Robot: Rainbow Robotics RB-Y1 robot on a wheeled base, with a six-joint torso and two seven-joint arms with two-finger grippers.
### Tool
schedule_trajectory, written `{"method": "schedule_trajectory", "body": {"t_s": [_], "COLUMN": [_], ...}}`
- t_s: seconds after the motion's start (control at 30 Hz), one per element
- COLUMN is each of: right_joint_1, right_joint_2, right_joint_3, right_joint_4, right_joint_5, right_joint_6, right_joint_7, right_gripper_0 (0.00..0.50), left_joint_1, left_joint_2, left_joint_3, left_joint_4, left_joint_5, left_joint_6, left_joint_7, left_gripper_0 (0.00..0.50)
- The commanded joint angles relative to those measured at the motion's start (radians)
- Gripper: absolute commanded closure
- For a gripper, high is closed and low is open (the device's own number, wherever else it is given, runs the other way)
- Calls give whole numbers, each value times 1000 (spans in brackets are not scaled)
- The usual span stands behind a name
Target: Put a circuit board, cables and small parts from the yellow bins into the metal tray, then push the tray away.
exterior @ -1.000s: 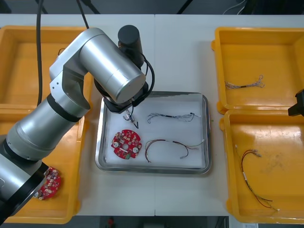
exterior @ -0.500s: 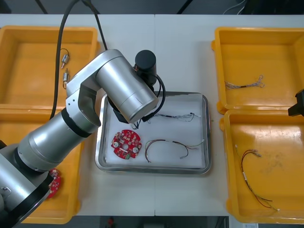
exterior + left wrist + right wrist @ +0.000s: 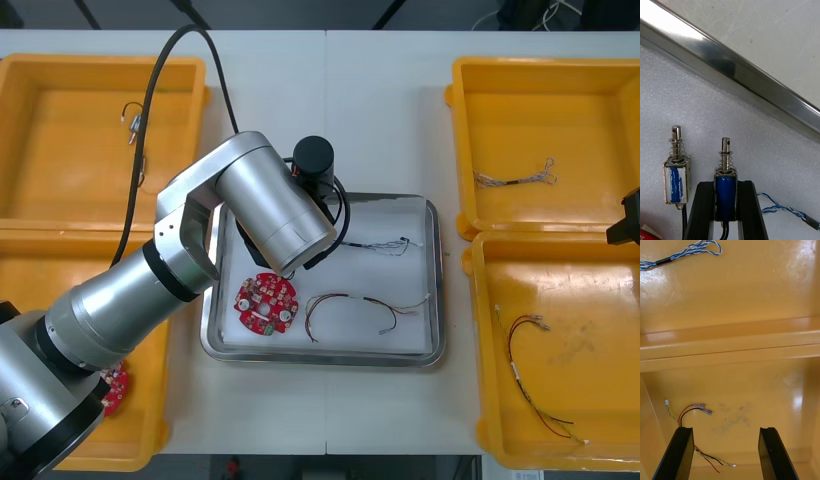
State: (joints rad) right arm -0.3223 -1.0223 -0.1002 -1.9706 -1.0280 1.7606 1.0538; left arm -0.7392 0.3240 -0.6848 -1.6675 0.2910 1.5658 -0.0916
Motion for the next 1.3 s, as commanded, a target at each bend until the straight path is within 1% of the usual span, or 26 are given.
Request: {"method": "schedule_trajectory", "body": {"t_s": [0.03,0.07,0.13,0.17,0.23,0.27,0.33,0.43,0.57,0.67,0.77,0.87,0.93,1.0,1.07,1.1,1.17,1.2,1.27,1.3], "right_joint_1": [9,9,9,9,9,9,9,9,9,9,9,9,9,9,9,9,9,9,9,9], "right_joint_2": [-29,-29,-29,-29,-29,-29,-29,-29,-29,-29,-29,-29,-29,-29,-29,-29,-29,-29,-29,-29], "right_joint_3": [-30,-30,-30,-30,-30,-30,-30,-30,-30,-30,-30,-30,-30,-30,-30,-30,-30,-30,-30,-30], "right_joint_4": [-8,-8,-8,-8,-8,-8,-8,-8,-8,-8,-8,-8,-8,-8,-8,-8,-8,-8,-8,-8], "right_joint_5": [-6,-6,-6,-6,-6,-6,-6,-6,-6,-6,-6,-6,-6,-6,-6,-6,-6,-6,-6,-6], "right_joint_6": [2,2,2,2,2,2,2,2,2,2,2,2,2,2,2,2,2,2,2,2], "right_joint_7": [12,12,12,12,12,12,12,12,12,12,12,12,12,12,12,12,12,12,12,12], "right_gripper_0": [0,0,0,0,0,0,0,0,0,0,0,0,0,0,0,0,0,0,0,0], "left_joint_1": [6,6,6,6,6,6,6,6,4,3,-8,-19,-29,-39,-54,-58,-71,-74,-89,-94], "left_joint_2": [-26,-26,-28,-26,-25,-25,-22,-19,-9,1,26,43,60,81,119,130,178,190,241,253], "left_joint_3": [-16,-16,-16,-16,-16,-16,-15,-16,-12,4,33,57,80,97,122,129,159,165,186,192], "left_joint_4": [-8,-8,-8,-9,-12,-14,-25,-41,-94,-138,-201,-239,-275,-301,-322,-325,-344,-347,-362,-365], "left_joint_5": [-18,-18,-21,-21,-21,-21,-23,-23,-18,10,59,89,114,132,175,188,243,255,315,327], "left_joint_6": [-13,-13,-13,-13,-12,-12,-6,5,50,80,125,158,195,220,241,244,249,250,258,261], "left_joint_7": [84,85,84,85,85,85,85,85,87,88,88,88,85,87,82,79,72,69,59,56], "left_gripper_0": [400,380,283,263,174,153,93,77,58,58,53,49,37,30,0,0,0,0,0,0]}}
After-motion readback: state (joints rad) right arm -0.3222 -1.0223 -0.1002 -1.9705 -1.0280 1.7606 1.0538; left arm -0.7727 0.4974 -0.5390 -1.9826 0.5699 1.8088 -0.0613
